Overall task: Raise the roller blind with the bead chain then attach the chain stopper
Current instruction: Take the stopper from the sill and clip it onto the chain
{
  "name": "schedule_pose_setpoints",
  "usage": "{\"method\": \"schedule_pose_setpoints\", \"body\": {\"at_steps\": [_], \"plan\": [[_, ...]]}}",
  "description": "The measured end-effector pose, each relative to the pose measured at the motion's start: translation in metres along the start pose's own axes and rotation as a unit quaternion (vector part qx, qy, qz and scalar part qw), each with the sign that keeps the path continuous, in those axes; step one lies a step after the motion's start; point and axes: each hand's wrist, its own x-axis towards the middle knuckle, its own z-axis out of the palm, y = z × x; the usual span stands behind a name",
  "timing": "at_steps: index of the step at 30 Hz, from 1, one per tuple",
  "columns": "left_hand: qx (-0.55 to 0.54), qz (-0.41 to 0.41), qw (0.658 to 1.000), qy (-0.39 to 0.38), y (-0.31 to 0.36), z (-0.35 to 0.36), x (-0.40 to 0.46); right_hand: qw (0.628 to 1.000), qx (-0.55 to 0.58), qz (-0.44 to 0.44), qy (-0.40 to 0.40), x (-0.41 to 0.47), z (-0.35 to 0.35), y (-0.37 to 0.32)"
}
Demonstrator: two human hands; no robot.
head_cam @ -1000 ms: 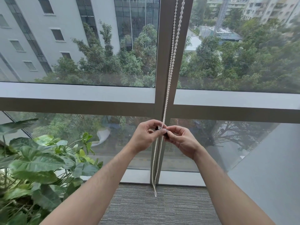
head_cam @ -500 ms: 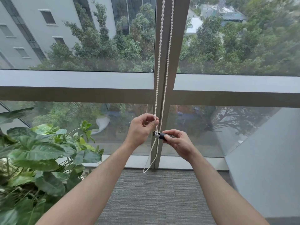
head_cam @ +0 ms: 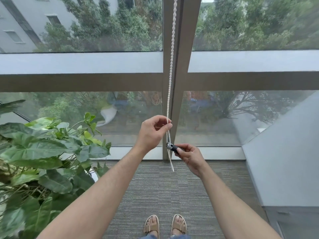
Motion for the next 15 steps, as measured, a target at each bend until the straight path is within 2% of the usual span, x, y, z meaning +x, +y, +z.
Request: {"method": "schedule_pose_setpoints", "body": {"at_steps": [4,11,15], "plan": [[0.005,-0.006,1.000,-0.009,-0.019,0.013,-0.001,1.000,-0.013,-0.001,-0.001,0.012,-0.022,0.022],[-0.016,-0.035,0.999,-0.029,-0.065,0.033,-0.009,0.994,-0.109,0.007,0.018,0.035,-0.053,0.067],[-0.034,-0.051,0.998,-0.027,-0.098,0.047,-0.017,0.984,-0.174,0.026,-0.003,0.051,-0.070,0.097]]}}
